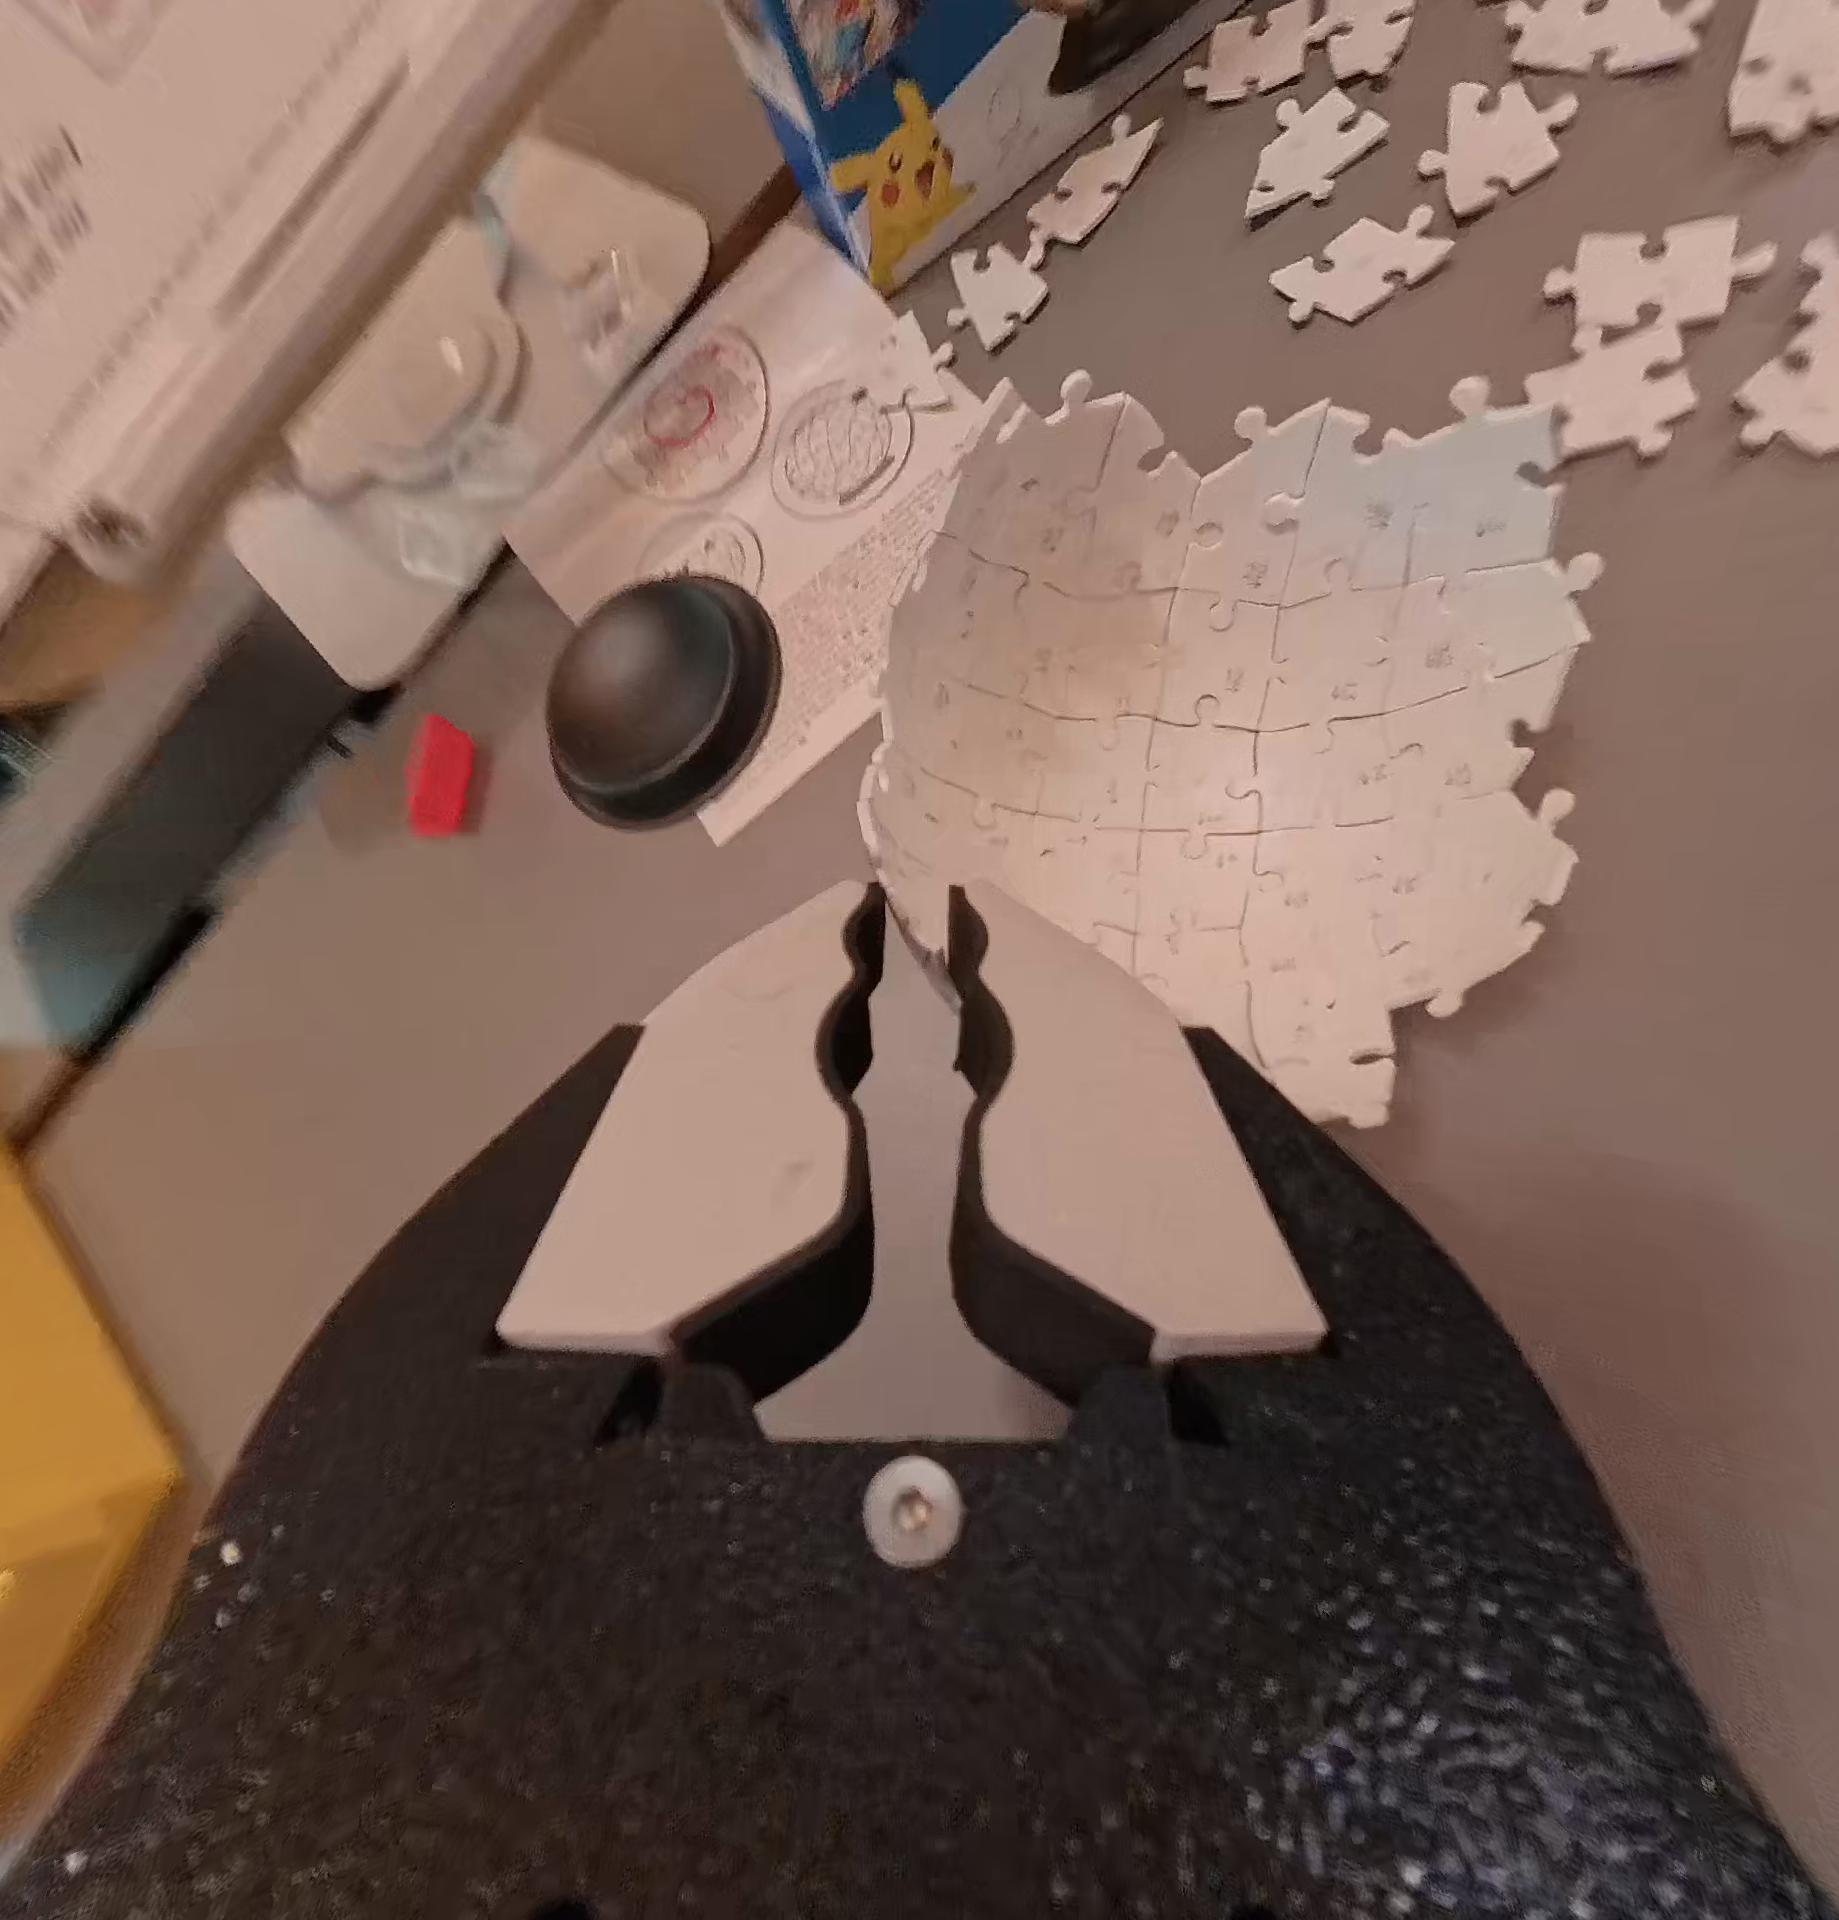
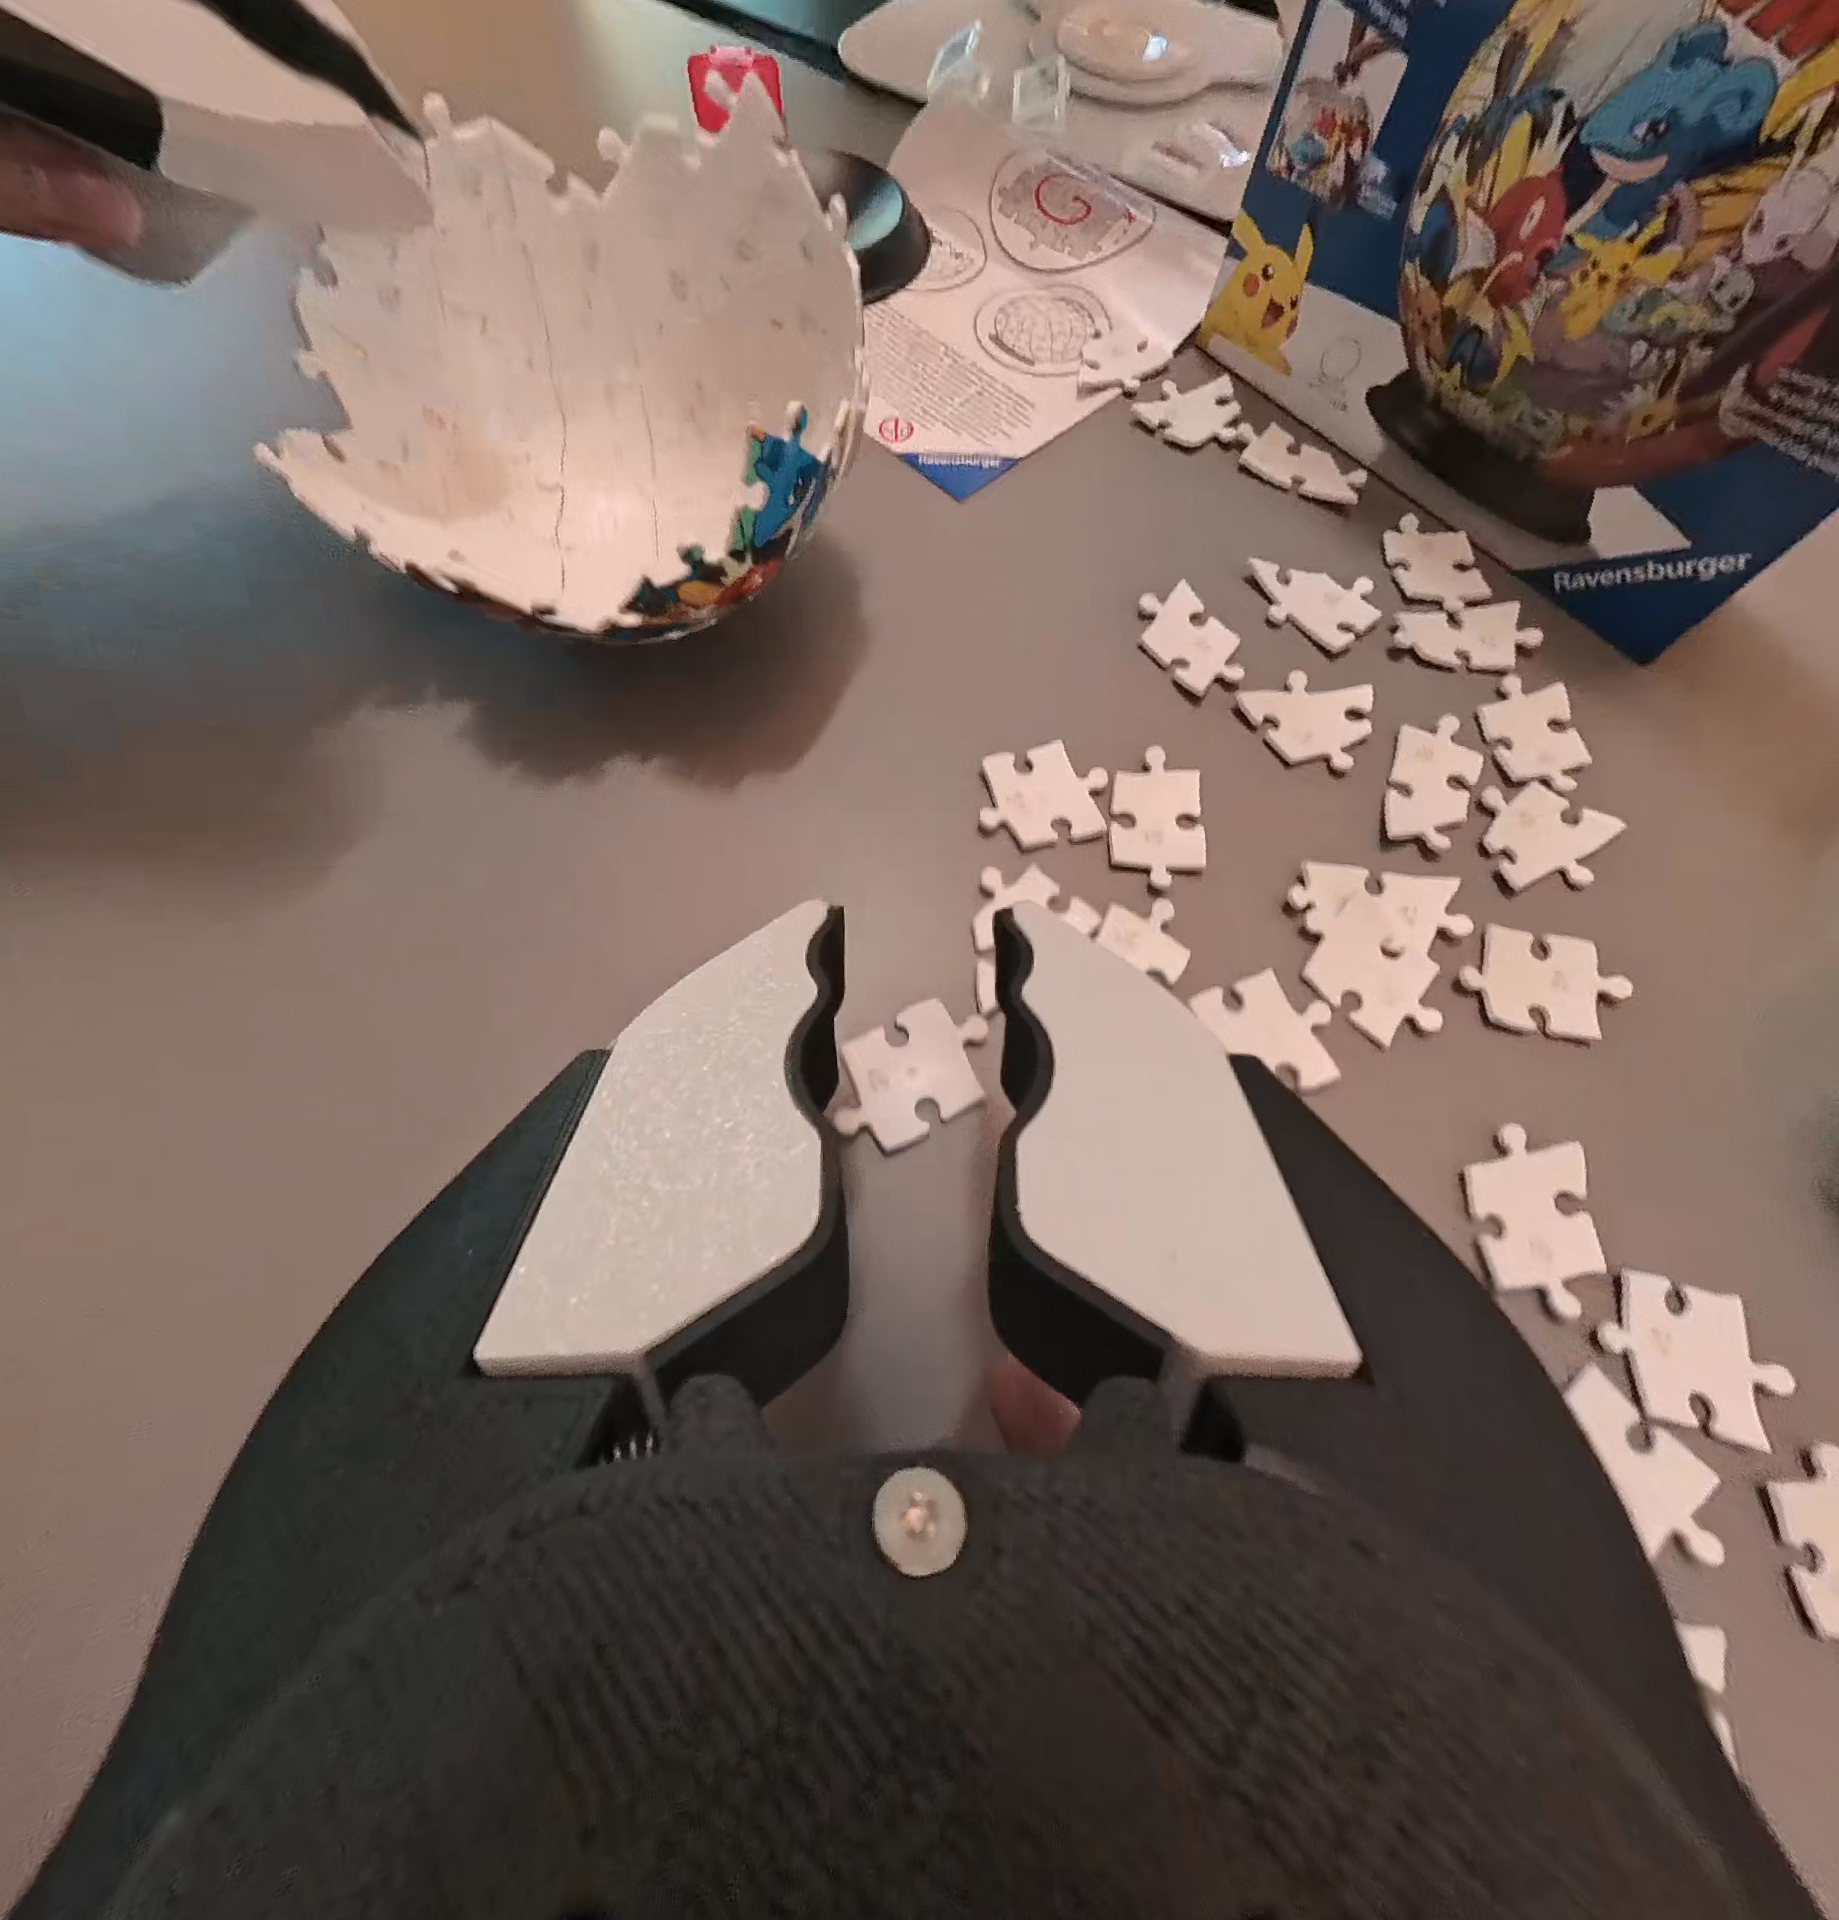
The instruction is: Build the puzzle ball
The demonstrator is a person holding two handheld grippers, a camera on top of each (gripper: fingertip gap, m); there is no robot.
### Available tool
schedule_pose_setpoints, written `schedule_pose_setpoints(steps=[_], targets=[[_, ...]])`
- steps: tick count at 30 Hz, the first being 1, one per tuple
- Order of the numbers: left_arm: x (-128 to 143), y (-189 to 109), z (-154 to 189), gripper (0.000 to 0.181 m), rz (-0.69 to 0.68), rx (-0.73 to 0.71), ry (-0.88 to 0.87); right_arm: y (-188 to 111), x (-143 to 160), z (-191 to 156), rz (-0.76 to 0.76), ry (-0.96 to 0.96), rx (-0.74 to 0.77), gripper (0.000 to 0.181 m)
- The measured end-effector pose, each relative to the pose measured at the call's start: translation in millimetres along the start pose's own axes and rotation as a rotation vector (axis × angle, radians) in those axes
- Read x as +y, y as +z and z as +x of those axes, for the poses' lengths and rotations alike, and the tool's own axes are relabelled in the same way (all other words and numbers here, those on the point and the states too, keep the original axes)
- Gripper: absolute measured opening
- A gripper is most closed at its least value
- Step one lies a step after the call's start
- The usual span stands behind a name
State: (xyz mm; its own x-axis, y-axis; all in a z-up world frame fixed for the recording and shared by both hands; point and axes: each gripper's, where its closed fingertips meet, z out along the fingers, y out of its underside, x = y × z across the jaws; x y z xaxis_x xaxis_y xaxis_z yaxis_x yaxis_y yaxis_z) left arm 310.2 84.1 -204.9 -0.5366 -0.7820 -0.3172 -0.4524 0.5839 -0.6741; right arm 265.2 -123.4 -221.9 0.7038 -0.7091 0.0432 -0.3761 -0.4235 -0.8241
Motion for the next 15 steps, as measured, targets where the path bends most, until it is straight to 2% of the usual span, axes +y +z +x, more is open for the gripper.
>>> schedule_pose_setpoints(steps=[3,5,11,15], targets=[[-4,1,-2,0.008,0.060,-0.096,0.168,-3,22,-1,-0.081,-0.034,-0.029,0.032],[-7,2,-2,0.008,0.102,-0.121,0.206,-5,32,-5,-0.119,-0.069,-0.062,0.034],[-15,4,-7,0.009,0.165,-0.092,0.151,-8,50,-2,-0.201,-0.171,-0.063,0.035],[-15,9,-14,0.008,0.156,-0.081,0.145,-4,47,-5,-0.162,-0.177,-0.101,0.037]])
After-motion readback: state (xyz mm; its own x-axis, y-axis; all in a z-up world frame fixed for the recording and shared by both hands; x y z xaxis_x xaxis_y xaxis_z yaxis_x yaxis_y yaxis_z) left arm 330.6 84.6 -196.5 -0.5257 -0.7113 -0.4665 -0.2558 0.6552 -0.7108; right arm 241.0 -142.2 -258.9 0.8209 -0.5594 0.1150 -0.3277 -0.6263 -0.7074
